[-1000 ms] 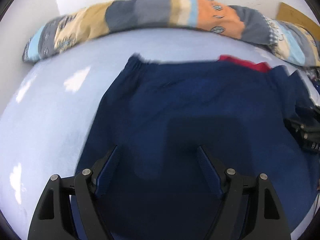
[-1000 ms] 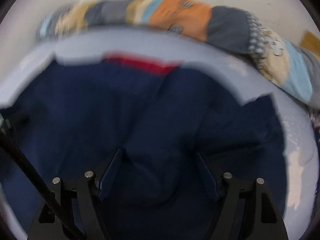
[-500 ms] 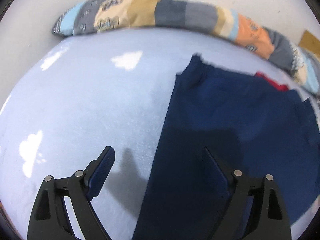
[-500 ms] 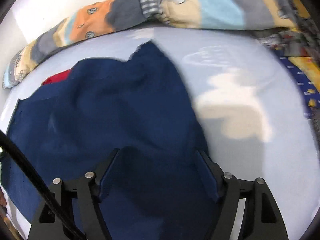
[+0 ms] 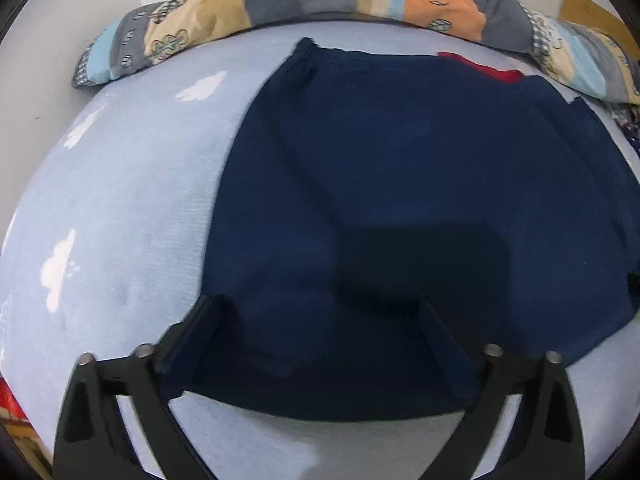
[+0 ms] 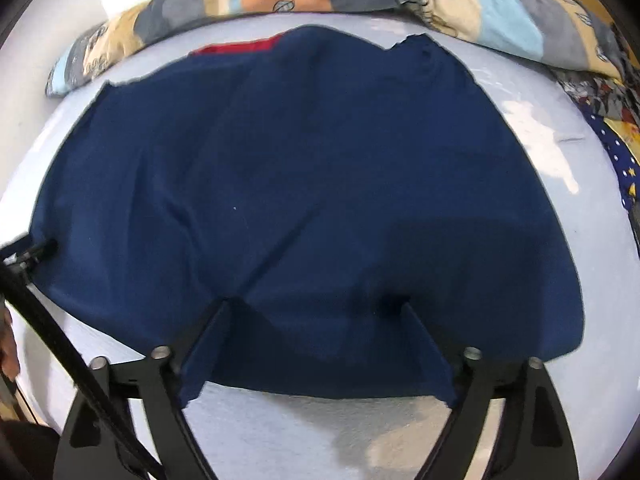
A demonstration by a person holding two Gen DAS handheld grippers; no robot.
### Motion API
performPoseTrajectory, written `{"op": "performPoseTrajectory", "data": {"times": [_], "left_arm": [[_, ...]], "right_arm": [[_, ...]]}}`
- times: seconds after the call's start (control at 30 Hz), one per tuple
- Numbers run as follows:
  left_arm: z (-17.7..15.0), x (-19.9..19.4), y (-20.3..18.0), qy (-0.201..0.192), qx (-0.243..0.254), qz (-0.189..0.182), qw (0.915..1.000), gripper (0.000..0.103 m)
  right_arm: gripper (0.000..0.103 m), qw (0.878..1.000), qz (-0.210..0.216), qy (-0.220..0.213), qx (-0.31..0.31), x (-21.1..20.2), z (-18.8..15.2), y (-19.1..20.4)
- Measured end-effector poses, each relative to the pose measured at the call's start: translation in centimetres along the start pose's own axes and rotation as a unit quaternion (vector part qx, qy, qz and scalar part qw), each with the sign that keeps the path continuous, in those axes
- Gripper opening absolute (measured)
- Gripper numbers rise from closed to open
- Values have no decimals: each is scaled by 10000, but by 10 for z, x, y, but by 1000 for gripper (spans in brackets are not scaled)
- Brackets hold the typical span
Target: Fold large clothes
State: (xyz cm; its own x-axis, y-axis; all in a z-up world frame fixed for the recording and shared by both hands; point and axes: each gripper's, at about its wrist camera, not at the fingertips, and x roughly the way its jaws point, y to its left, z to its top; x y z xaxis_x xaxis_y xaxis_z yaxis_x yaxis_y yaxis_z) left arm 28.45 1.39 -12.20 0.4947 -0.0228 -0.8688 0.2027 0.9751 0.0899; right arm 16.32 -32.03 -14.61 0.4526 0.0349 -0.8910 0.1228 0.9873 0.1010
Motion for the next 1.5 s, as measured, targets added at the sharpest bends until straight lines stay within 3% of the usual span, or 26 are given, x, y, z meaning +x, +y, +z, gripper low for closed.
{"op": "performPoseTrajectory", "data": {"times": [0.1, 0.17, 0.23, 0.3, 0.5, 0.6, 0.83, 1.0, 1.33, 1.5], "left_arm": [[0, -21, 9, -302, -260, 83, 9992, 99], [-2, -40, 10, -615, -432, 99, 9971, 99], [-4, -46, 10, -725, -551, 134, 9958, 99], [-5, -46, 7, -713, -575, 161, 9957, 99], [-9, -30, -16, -362, -727, -316, 9962, 99], [-7, -18, -25, -276, -614, -123, 9977, 99], [3, -42, -26, -869, -507, 76, 9949, 99], [8, -58, -21, -1264, -513, 210, 9904, 99], [12, -76, -24, -1799, -276, 545, 9818, 99], [13, -78, -33, -1893, -72, 681, 9795, 99]], "right_arm": [[90, 9974, 476, -257, 479, -22, 5, -20], [90, 9956, 326, -580, 665, -42, 4, -34], [90, 9937, -130, -702, 864, -48, 2, -55], [90, 9916, -379, -654, 1049, -42, 0, -75], [93, 9905, -248, -171, 1340, -8, -4, -100], [93, 9891, -254, -213, 1431, -12, -4, -101], [92, 9890, -271, -1101, 946, -51, 11, -64], [92, 9948, -140, -826, 578, -24, 21, -32], [92, 9976, -76, -679, 130, -1, 17, 0], [98, 9979, -334, -548, -115, 9, 16, 8]]}}
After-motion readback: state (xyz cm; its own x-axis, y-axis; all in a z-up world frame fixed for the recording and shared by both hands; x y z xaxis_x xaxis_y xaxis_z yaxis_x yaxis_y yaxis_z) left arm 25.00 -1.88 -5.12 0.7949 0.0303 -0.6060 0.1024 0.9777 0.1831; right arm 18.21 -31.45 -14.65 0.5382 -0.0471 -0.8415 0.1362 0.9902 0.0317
